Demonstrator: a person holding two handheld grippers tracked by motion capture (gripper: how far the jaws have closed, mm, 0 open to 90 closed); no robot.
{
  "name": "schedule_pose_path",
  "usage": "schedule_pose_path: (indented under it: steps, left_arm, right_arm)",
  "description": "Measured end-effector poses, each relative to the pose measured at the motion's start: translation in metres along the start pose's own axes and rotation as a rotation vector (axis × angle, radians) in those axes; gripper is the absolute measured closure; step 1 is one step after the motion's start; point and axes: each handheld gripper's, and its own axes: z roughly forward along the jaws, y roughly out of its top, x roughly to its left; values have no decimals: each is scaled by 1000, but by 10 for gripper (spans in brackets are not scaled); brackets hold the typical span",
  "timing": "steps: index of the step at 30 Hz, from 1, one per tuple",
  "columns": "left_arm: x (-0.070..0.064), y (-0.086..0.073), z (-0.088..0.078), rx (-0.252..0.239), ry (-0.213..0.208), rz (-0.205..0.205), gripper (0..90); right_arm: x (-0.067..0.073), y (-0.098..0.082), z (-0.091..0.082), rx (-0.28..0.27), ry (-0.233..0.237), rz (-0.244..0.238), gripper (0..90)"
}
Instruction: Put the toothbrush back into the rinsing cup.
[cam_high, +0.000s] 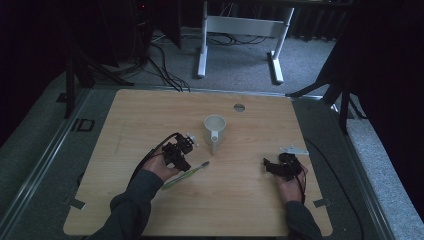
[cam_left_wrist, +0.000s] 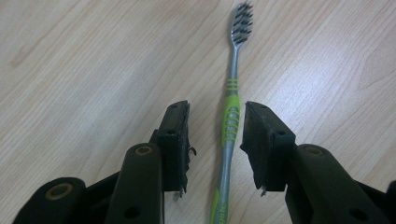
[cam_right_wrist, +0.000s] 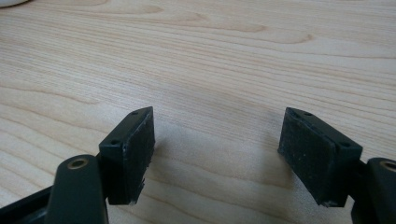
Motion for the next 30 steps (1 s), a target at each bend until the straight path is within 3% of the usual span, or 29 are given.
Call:
schedule_pose_path:
  steps: [30]
  left_arm:
    - [-4, 4, 14, 87, -37, 40, 611]
  right_arm:
    - [1, 0, 0, 2, -1, -4, 263]
